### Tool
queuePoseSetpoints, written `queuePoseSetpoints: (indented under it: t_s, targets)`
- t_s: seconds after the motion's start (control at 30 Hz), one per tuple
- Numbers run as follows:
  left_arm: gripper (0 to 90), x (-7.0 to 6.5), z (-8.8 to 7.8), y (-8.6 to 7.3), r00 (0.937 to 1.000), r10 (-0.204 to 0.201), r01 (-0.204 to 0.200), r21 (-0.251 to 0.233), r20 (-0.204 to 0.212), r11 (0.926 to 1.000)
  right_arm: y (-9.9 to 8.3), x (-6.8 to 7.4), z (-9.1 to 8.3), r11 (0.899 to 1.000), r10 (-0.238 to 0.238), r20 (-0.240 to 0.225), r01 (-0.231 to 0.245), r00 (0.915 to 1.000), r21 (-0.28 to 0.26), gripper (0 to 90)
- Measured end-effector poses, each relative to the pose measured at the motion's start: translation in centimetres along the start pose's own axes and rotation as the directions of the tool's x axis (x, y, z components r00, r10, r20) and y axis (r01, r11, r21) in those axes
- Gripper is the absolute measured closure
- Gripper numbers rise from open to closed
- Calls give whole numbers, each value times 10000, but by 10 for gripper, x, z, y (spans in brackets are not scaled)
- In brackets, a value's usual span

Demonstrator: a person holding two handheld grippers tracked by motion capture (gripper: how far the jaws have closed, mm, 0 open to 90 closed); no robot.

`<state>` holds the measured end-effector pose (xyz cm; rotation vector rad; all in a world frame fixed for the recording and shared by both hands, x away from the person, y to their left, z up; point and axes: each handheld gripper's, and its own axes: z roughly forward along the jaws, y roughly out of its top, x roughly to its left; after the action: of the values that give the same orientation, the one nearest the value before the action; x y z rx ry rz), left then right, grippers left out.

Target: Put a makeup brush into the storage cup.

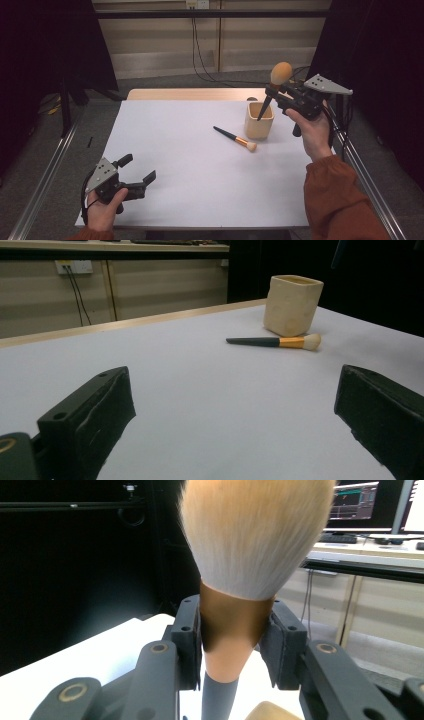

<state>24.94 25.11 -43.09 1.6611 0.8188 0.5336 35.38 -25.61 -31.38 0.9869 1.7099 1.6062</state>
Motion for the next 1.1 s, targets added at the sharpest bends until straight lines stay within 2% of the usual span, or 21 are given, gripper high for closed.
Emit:
queuePoseSetpoints:
  t_s: [0.2, 0.4, 1.1]
  targets:
    - [23, -1, 0, 1, 9999, 94, -94, 19, 87, 10000, 2, -8, 12, 9998, -122, 445, 128, 9989, -141, 639]
    - [24, 0, -1, 1, 10000, 33, -33, -13, 40, 10000, -1, -15, 25, 9998, -212, 748, 206, 9970, 77, 639]
    - [24, 0, -2, 0, 10000, 44, -44, 10, 0, 10000, -35, -31, 35, 9978, -65, 1019, -4, 9948, 669, 639]
